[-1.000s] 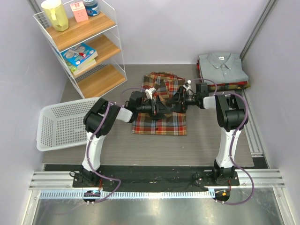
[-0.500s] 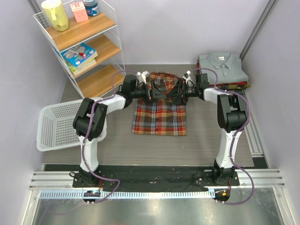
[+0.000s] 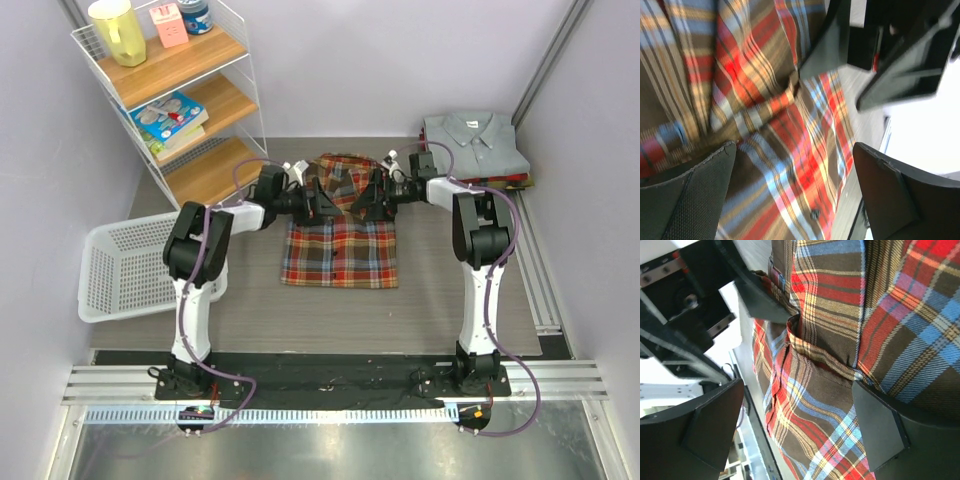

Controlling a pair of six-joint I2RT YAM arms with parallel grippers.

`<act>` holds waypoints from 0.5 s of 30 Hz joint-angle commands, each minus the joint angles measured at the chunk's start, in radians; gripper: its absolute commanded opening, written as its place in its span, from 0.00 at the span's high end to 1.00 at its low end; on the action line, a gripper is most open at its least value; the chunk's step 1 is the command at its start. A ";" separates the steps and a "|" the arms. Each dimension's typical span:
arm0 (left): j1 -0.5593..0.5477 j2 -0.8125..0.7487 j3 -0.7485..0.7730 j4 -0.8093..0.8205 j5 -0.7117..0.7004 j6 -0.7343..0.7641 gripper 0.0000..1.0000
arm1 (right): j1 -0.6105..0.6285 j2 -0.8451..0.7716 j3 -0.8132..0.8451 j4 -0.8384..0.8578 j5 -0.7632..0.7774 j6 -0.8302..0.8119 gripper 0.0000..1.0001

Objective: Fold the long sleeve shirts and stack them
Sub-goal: Fold the shirt

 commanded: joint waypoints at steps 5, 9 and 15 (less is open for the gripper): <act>0.038 -0.232 -0.087 -0.105 0.026 0.146 0.00 | 0.012 -0.143 0.032 -0.125 -0.004 -0.083 0.06; 0.064 -0.160 -0.064 -0.111 0.012 0.144 0.00 | 0.044 -0.159 -0.024 -0.019 -0.018 0.009 0.08; 0.122 -0.008 -0.006 -0.099 -0.017 0.094 0.00 | 0.035 -0.076 -0.074 0.053 0.012 0.031 0.10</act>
